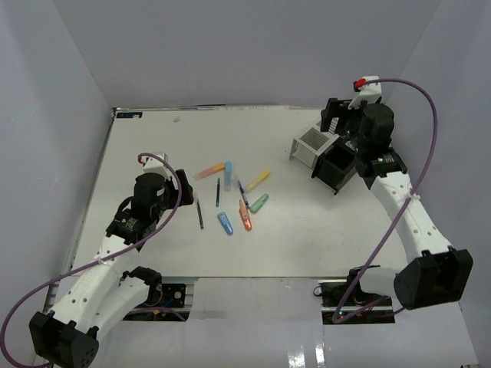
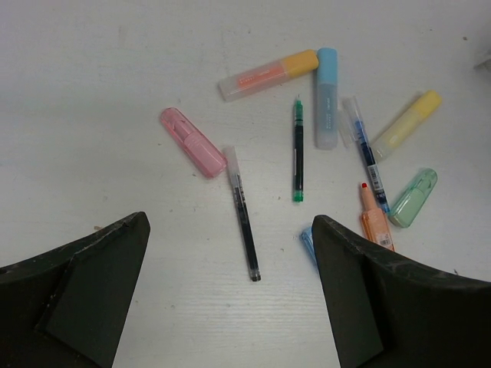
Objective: Sort the stationery into containers
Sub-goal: Pick up the pen from the center of the board.
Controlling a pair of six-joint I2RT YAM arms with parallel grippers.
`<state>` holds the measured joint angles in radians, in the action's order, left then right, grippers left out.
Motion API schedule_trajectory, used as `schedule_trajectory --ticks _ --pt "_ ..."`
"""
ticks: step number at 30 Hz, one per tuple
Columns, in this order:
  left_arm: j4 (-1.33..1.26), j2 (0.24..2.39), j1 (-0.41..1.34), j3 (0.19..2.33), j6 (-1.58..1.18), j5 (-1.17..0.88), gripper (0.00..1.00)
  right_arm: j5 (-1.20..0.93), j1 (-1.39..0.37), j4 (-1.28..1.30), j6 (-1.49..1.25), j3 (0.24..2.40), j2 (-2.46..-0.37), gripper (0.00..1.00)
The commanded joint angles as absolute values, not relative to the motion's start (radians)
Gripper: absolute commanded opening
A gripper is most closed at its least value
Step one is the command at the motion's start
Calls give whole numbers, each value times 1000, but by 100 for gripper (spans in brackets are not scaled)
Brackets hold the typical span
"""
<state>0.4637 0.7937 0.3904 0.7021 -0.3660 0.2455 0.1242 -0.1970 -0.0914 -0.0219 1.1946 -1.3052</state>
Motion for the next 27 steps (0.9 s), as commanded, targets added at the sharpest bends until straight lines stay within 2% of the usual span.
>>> schedule_trajectory --ticks 1,7,11,16,23,27 --pt "468 773 387 722 -371 222 98 58 -267 202 -97 1154 -1214 91" --pt "479 796 387 729 -379 219 98 95 -422 426 -132 1154 -1175 95" --pt "505 816 387 729 -400 238 98 126 -534 445 -161 1109 -1190 97" --pt "558 865 388 716 -515 181 98 109 -589 367 -215 935 -1141 97" --pt "617 1127 391 725 -607 106 98 150 -594 288 -227 753 -993 95" --pt "623 1247 445 782 -653 132 96 153 -594 288 -222 697 -911 94"
